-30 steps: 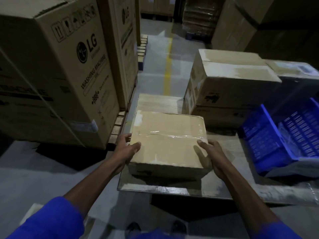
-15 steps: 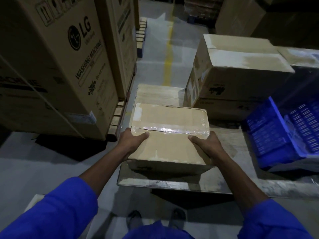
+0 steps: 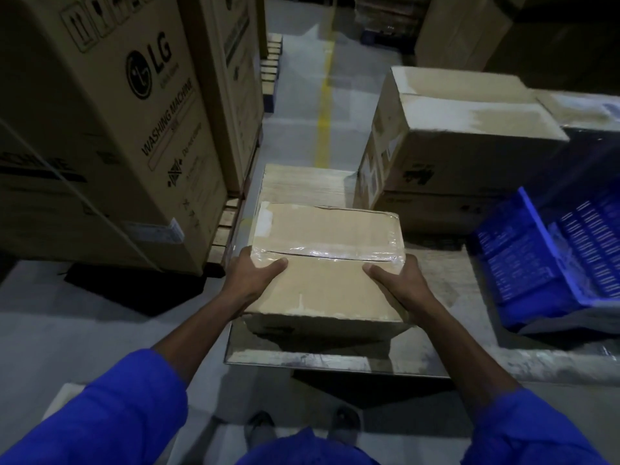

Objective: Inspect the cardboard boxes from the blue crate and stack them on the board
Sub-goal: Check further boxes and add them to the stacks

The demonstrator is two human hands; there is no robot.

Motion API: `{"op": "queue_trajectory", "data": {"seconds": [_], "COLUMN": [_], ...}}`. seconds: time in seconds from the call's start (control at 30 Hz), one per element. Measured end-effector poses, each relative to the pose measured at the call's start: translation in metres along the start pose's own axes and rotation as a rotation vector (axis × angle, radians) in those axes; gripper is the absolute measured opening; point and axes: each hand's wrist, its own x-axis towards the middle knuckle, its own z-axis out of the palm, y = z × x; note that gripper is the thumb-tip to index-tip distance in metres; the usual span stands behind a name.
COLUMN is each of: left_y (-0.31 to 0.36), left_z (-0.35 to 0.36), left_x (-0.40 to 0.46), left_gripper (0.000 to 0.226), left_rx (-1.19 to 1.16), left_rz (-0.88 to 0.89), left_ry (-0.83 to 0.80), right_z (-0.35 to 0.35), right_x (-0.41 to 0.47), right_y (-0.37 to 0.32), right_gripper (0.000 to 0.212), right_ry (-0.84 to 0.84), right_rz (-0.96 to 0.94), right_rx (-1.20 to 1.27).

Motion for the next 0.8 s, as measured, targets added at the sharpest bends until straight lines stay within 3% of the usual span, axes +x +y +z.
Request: {"op": "queue_trajectory", "data": {"seconds": [0.1,0.23,0.33,0.47,0.57,0.63,0.7,0.8], "left_y": [0.000,0.005,0.005,0.021,0.032,0.036,0.035,0.034], "left_z": [-0.001,-0.003,-0.007,-0.011,-0.019,-0.025,-0.026,-0.030], "left_x": [-0.003,-0.014,-0.029,-0.046,-0.046,-0.049,-0.049,-0.048], "left_gripper": [0.090,0.070,0.074,0.058,0.083,0.079,0.080,0.110], "left_rx": [-0.036,-0.082,-0.155,-0.361,-0.585,-0.670,-0.681,-0.604], "left_rz": [0.011,0.029,0.093,0.118,0.069,0.015,-0.032,-0.061], "left_ry": [-0.027,-0.051,-0.084,0.009,-0.008,0.016,0.023,-0.010], "right_z": [-0.001,-0.002,0.000,-0.003,-0.010,-0.017,-0.022,-0.030], "right_x": [-0.003,-0.009,-0.029,-0.049,-0.054,-0.054,-0.056,-0.056], "right_y": [0.001,0.002,-0.003,-0.013,-0.019,-0.021,-0.022,-0.022], "right_gripper": [0.118,0.118,0.093,0.060,0.077,0.073,0.070,0.081], "right_ry": [-0.006,-0.014,0.007,0.181,0.217,0.225,0.199,0.136], "right_rz": [0.000,-0.022,-0.090,-0.126,-0.159,-0.141,-0.130,-0.149], "right_rx": [0.027,0.038,0.154,0.377,0.473,0.539,0.548,0.466]}}
